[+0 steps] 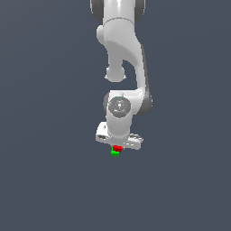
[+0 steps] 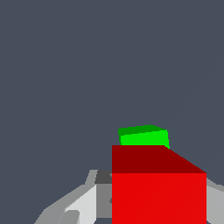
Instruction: Stack the red cube on top of the green cube.
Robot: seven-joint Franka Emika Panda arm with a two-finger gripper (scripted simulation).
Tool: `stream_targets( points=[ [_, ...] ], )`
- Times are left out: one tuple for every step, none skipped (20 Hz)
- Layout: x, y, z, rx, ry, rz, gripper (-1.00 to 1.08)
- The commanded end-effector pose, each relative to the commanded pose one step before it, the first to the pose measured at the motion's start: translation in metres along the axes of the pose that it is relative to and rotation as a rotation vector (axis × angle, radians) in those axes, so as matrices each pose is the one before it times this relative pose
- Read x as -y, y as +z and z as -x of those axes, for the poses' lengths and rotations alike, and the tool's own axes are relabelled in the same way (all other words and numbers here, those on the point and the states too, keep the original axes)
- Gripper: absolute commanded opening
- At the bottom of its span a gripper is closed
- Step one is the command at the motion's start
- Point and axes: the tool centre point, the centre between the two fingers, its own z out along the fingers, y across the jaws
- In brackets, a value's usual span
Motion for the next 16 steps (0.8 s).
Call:
stream_targets(
  points=[
    [-0.00712, 0.00433, -0.00604, -0.00167, -0.00220, -0.00096, -1.00],
    [-0.00162, 0.00101, -0.00127, 0.00000, 0.00000, 0.00000, -1.00],
    [-0.00104, 0.00081, -0.00092, 0.00037, 0.00014, -0.00028, -1.00],
    [-0.00024, 0.00019, -0.00049, 0.00000, 0.00000, 0.00000, -1.00],
    [0.00042, -0.00022, -0.00011, 0.00000, 0.00000, 0.00000, -1.00],
    [0.00040, -0.00022, 0.00007, 0.00000, 0.00000, 0.00000, -1.00],
    [0.00000, 0.00000, 0.00000, 0.00000, 0.00000, 0.00000, 1.00],
    [0.00000, 0.00000, 0.00000, 0.00000, 0.00000, 0.00000, 1.00],
    [0.00000, 0.00000, 0.00000, 0.00000, 0.00000, 0.00000, 1.00],
    [0.00000, 0.00000, 0.00000, 0.00000, 0.00000, 0.00000, 1.00],
    [0.00000, 0.00000, 0.00000, 0.00000, 0.00000, 0.00000, 1.00],
    [0.00000, 0.00000, 0.00000, 0.00000, 0.00000, 0.00000, 1.00],
    [0.00000, 0.00000, 0.00000, 0.00000, 0.00000, 0.00000, 1.00],
    [0.00000, 0.00000, 0.00000, 0.00000, 0.00000, 0.00000, 1.00],
    [0.00000, 0.00000, 0.00000, 0.00000, 0.00000, 0.00000, 1.00],
    [0.00000, 0.00000, 0.00000, 0.00000, 0.00000, 0.00000, 1.00]
  ],
)
